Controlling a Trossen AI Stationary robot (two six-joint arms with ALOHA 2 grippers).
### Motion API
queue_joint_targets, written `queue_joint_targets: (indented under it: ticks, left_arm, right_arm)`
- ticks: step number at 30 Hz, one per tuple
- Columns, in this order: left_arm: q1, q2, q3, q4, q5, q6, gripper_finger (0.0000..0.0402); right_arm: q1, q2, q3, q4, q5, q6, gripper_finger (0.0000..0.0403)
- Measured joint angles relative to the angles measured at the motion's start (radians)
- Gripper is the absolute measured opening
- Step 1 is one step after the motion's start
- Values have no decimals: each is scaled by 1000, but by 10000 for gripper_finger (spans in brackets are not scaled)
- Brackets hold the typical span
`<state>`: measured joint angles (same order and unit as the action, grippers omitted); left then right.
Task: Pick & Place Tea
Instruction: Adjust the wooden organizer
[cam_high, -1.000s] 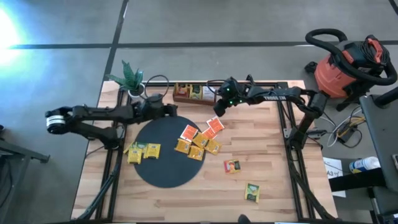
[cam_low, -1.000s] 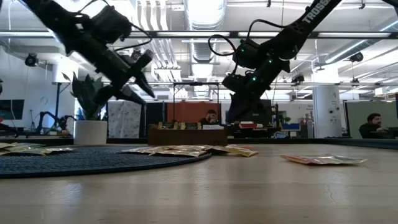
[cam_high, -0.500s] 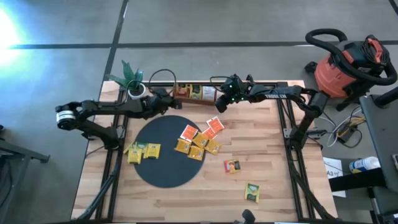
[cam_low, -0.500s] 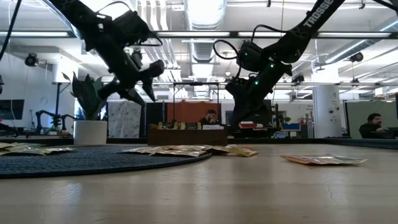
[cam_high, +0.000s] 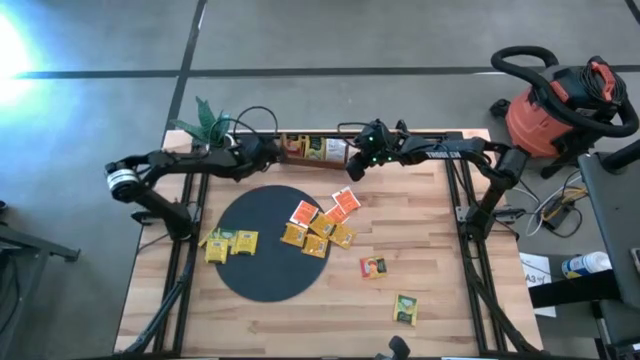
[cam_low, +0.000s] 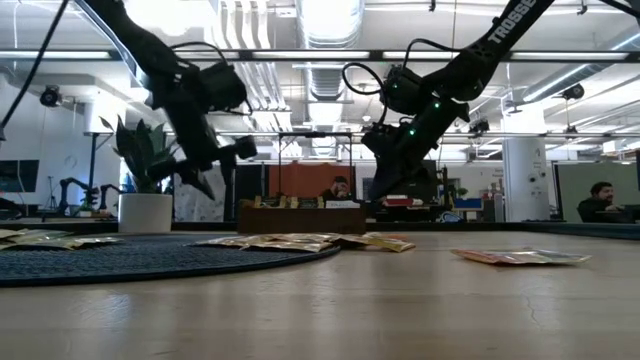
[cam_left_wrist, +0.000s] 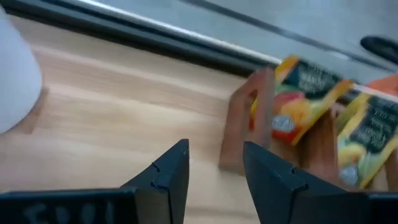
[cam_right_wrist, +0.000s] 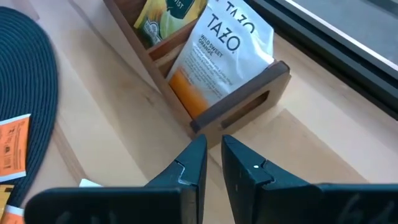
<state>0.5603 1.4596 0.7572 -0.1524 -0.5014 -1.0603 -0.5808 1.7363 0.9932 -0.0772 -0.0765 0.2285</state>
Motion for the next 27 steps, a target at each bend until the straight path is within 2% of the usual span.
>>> queue_joint_targets:
  ticks: [6, 11, 21, 27]
  left_arm:
    - [27, 85, 24, 123, 52, 57, 145]
    - [28, 139, 61, 139, 59, 59, 145]
    - [22, 148, 94, 127, 186, 71, 145]
    - [-18, 148, 89, 116, 202, 64, 145]
  right_arm:
    - [0, 0, 1, 0, 0, 4, 47]
    - [0, 0, 1, 0, -1, 4, 47]
    - [-2, -1, 1, -15, 0, -2, 47]
    - [-7, -1, 1, -21, 1, -1, 47]
